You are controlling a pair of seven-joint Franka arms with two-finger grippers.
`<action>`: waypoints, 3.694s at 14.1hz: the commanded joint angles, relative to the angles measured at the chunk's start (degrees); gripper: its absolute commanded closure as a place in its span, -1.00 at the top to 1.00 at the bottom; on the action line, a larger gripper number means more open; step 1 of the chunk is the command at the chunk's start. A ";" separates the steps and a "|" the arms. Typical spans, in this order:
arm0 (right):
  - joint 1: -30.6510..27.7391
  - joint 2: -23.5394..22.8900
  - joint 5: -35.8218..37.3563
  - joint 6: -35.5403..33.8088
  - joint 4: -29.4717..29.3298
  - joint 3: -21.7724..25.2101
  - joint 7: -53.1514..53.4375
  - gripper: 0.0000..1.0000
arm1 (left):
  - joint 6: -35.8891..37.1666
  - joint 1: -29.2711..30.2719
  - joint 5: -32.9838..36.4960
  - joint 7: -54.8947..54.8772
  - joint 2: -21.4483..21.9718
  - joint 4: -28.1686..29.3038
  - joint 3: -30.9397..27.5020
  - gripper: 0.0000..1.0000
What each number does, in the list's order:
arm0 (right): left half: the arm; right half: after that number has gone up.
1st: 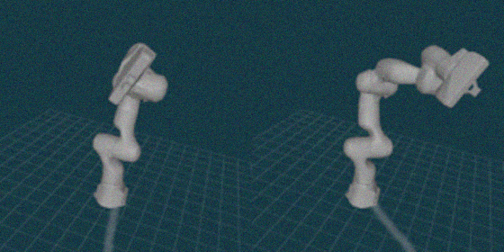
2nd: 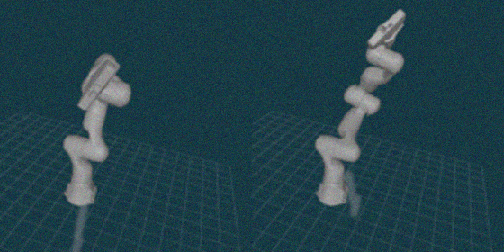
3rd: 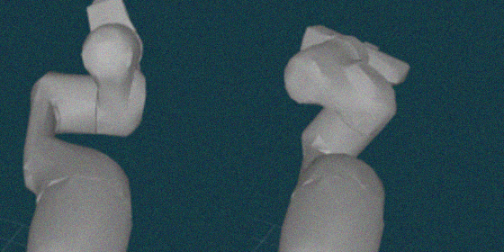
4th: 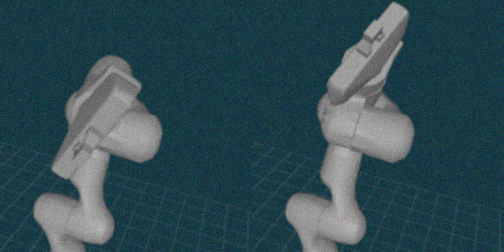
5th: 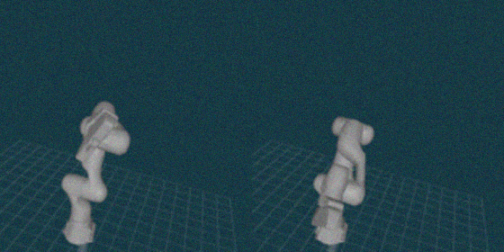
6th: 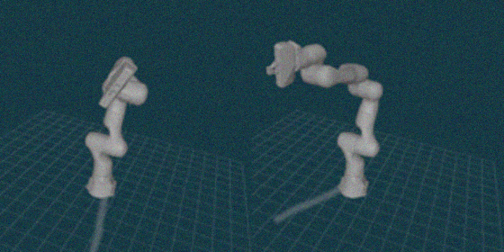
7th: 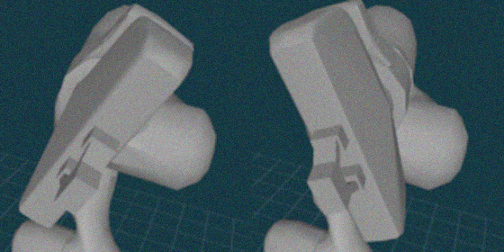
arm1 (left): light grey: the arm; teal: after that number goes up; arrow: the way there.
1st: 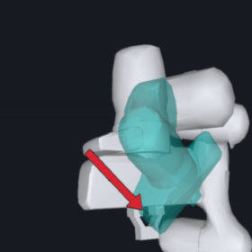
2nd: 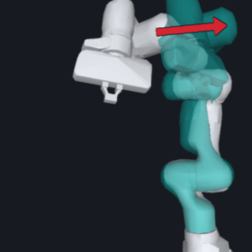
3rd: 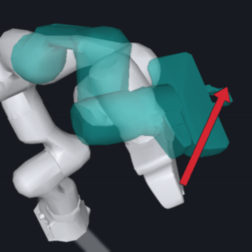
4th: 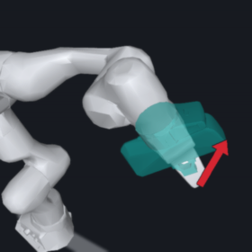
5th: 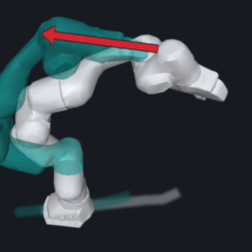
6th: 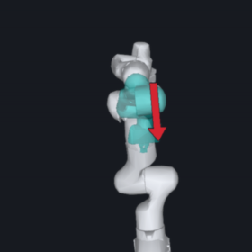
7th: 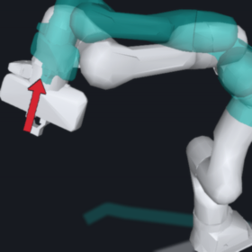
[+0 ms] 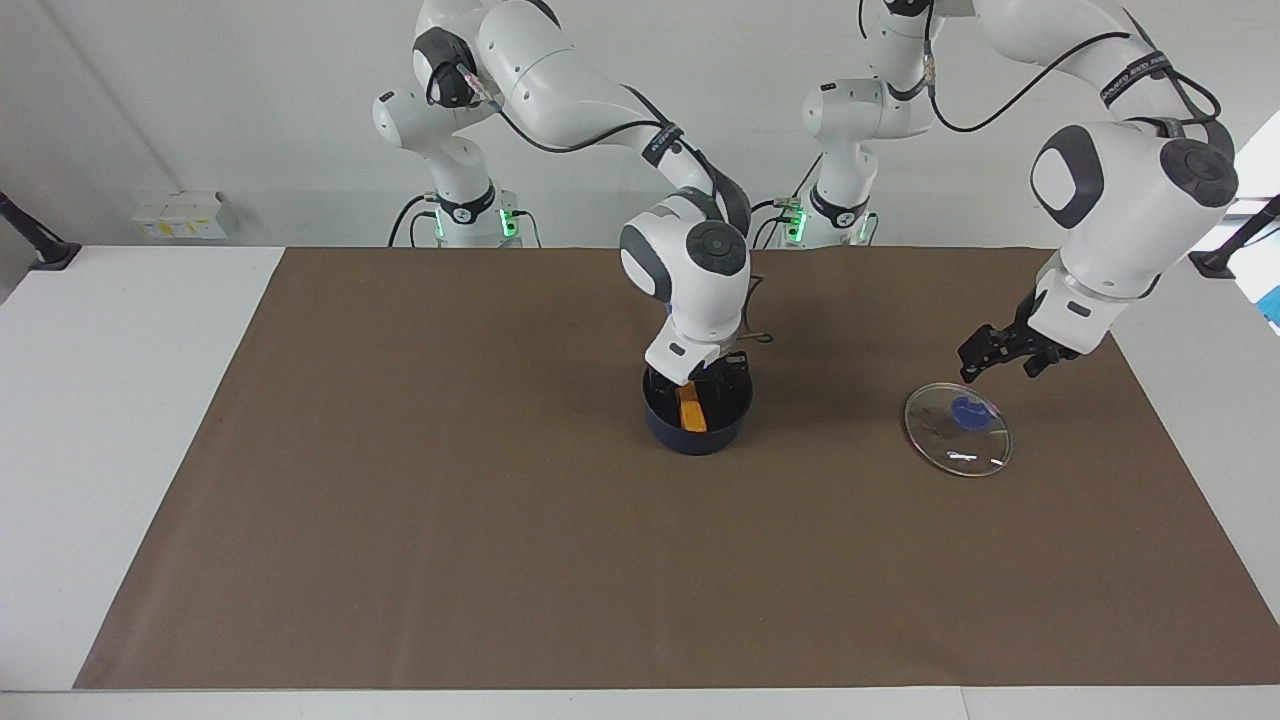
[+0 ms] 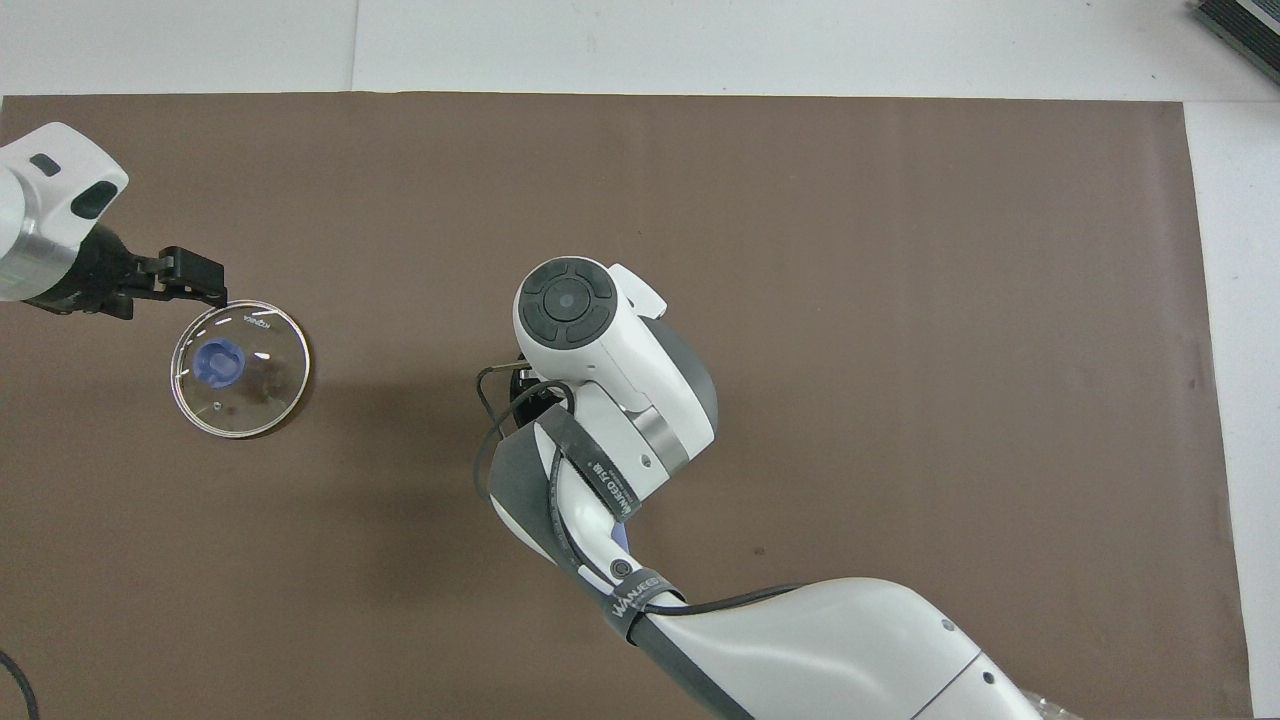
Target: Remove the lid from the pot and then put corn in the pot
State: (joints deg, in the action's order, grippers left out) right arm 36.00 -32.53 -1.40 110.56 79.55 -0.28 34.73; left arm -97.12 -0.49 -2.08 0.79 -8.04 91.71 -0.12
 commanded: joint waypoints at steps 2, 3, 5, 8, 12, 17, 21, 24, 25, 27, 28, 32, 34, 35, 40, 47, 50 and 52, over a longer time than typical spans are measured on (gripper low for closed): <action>-6.45 7.37 0.17 -3.77 1.40 -0.42 -0.71 1.00 | 3.69 -0.47 -0.47 -4.92 4.78 0.04 -0.49 1.00; -8.38 9.31 0.25 -5.34 1.40 -0.42 -1.24 1.00 | 5.09 -0.39 -0.47 -5.19 6.18 0.83 -0.49 1.00; -12.25 12.39 0.52 -8.07 1.40 -0.33 -3.78 1.00 | 5.54 -0.47 -0.03 -5.01 6.89 0.40 -0.49 1.00; -17.61 16.87 0.96 -11.59 1.31 -0.42 -7.82 1.00 | 11.58 -0.47 1.28 -5.10 6.81 -2.75 0.03 1.00; -23.94 23.28 0.17 -17.12 1.22 -0.51 -13.81 1.00 | 13.81 -0.47 1.20 -5.01 7.07 -4.88 0.21 1.00; -29.40 29.70 0.08 -24.07 0.52 -0.33 -17.32 1.00 | 13.63 -0.39 0.59 -5.28 7.42 -4.44 0.39 1.00; -33.26 33.66 -0.18 -27.06 0.77 1.33 -20.65 1.00 | 13.72 0.05 0.50 -4.57 7.60 -4.44 0.30 1.00; -35.99 35.34 -0.27 -27.24 4.20 1.86 -30.74 1.00 | 13.63 0.58 0.59 -4.57 7.60 -4.44 -0.23 1.00; -36.17 35.69 0.25 -27.24 5.95 1.87 -33.39 1.00 | 13.71 0.67 0.59 -4.57 7.60 -4.44 -0.31 1.00; -35.39 37.27 1.04 -26.55 8.60 1.78 -33.33 1.00 | 13.72 0.49 0.59 -4.57 7.60 -4.44 -0.23 1.00; -35.21 37.27 1.05 -26.10 8.69 1.60 -33.15 1.00 | 13.72 0.41 0.59 -4.57 7.60 -4.44 -0.23 1.00; -33.01 37.89 0.96 -25.75 10.10 1.16 -28.40 1.00 | 13.72 0.58 0.59 -4.57 7.60 -4.44 -0.32 1.00; -33.71 37.80 0.17 -25.75 10.10 1.69 -28.49 1.00 | 13.72 0.58 0.67 -4.57 7.60 -4.44 -0.31 1.00; -33.89 37.80 -0.01 -25.75 10.01 1.78 -28.49 1.00 | 13.72 0.49 0.59 -4.57 7.60 -4.44 -0.23 1.00; -34.94 37.10 -1.15 -25.92 9.05 1.95 -28.40 1.00 | 13.72 0.58 0.59 -4.57 7.60 -4.44 -0.32 1.00; -32.93 37.10 -1.85 -25.75 8.96 5.19 -29.10 1.00 | 13.72 0.49 0.59 -4.57 7.60 -4.44 -0.32 1.00; -32.66 37.10 -1.85 -25.75 9.04 5.56 -29.72 1.00 | 13.72 0.49 0.67 -4.57 7.60 -4.44 -0.23 1.00; -32.92 37.27 -1.50 -25.75 9.31 5.56 -29.90 1.00 | 13.72 0.58 0.59 -4.57 7.60 -4.44 -0.32 1.00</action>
State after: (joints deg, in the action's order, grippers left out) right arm 2.93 3.71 -2.07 83.45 87.42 4.61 5.70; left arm -84.41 -0.21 -1.61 -3.62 -0.96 87.39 -0.47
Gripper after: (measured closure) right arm 0.000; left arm 0.000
